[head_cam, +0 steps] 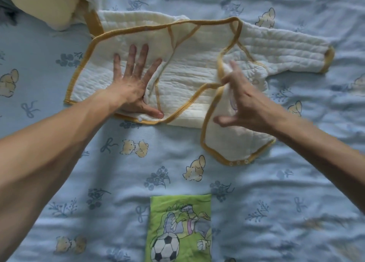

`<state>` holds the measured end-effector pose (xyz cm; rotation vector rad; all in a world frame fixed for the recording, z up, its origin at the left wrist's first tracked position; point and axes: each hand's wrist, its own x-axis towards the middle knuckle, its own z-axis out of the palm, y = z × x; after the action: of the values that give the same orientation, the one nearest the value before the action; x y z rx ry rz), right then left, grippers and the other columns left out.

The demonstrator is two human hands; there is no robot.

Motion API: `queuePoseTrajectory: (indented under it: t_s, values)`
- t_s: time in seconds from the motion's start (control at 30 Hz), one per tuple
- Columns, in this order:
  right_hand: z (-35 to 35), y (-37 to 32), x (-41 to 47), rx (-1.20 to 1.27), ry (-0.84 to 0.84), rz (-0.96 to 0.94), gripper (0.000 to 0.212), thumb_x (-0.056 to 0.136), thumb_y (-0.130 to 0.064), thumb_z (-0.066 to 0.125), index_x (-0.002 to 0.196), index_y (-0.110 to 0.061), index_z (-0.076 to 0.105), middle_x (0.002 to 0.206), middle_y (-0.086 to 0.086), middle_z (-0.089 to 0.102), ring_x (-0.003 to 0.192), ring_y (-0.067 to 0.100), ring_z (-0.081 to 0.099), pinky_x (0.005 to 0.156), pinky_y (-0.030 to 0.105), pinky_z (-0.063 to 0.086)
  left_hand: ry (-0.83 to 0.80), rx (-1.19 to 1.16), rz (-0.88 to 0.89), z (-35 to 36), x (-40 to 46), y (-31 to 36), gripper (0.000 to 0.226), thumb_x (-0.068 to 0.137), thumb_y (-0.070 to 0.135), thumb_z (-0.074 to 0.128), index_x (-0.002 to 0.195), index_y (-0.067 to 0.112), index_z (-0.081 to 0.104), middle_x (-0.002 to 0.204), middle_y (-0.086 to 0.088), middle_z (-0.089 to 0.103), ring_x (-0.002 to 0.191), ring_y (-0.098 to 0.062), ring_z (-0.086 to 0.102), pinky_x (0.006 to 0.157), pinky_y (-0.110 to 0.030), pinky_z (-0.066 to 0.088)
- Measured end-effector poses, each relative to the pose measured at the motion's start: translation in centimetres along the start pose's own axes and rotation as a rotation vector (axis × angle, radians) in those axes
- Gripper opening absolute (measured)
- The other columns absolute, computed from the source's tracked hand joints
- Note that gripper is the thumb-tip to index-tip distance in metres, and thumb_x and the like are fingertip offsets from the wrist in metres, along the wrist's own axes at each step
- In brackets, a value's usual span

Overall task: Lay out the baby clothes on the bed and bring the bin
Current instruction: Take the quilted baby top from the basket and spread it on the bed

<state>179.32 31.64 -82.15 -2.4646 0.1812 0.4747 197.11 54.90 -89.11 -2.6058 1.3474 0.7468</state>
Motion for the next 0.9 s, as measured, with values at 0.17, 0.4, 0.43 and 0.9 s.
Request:
queuePoseTrajectory:
  t_s: [0.17, 0.4, 0.43, 0.9]
  values:
    - [-4.3, 2.8, -4.9, 0.190, 0.090, 0.080, 0.074, 0.051, -0.082, 0.061, 0.100, -0.040, 0.024, 0.156, 0.016, 0.013, 0.141, 0.014, 0.021, 0.104, 0.007, 0.026, -0.007, -0.035, 0.007, -0.2, -0.1, 0.1, 0.138, 0.040, 0.091, 0.042, 0.138, 0.032, -0.036, 0.145, -0.009, -0.045, 0.130, -0.030, -0.044, 0.104, -0.062, -0.021]
    - [-8.6, 15.3, -12.2, -0.155, 0.075, 0.392, 0.079, 0.054, -0.070, 0.069, 0.108, -0.022, 0.039, 0.158, 0.016, 0.009, 0.147, 0.020, 0.006, 0.117, 0.042, 0.018, 0.005, -0.056, 0.009, -0.5, -0.3, 0.2, 0.140, 0.042, 0.087, 0.053, 0.140, 0.035, -0.033, 0.143, -0.001, -0.049, 0.131, -0.023, -0.046, 0.091, -0.039, -0.043]
    - [-9.1, 16.6, -13.0, -0.223, 0.064, 0.461, 0.087, 0.053, -0.074, 0.068, 0.115, -0.016, 0.044, 0.154, 0.024, 0.017, 0.146, 0.028, 0.011, 0.116, 0.048, 0.020, 0.006, -0.054, 0.016, -0.6, -0.3, 0.2, 0.140, 0.042, 0.089, 0.051, 0.141, 0.035, -0.032, 0.144, -0.001, -0.048, 0.131, -0.023, -0.045, 0.090, -0.037, -0.043]
    - [-2.3, 13.2, -4.3, -0.458, -0.162, 0.238, 0.138, 0.036, -0.095, 0.044, 0.144, -0.037, -0.021, 0.155, -0.001, -0.029, 0.140, 0.022, -0.031, 0.109, 0.068, -0.008, -0.057, -0.013, -0.029, -1.0, -0.3, 0.8, 0.143, 0.044, 0.086, 0.059, 0.145, 0.031, -0.026, 0.141, 0.000, -0.051, 0.130, -0.023, -0.047, 0.088, -0.037, -0.045]
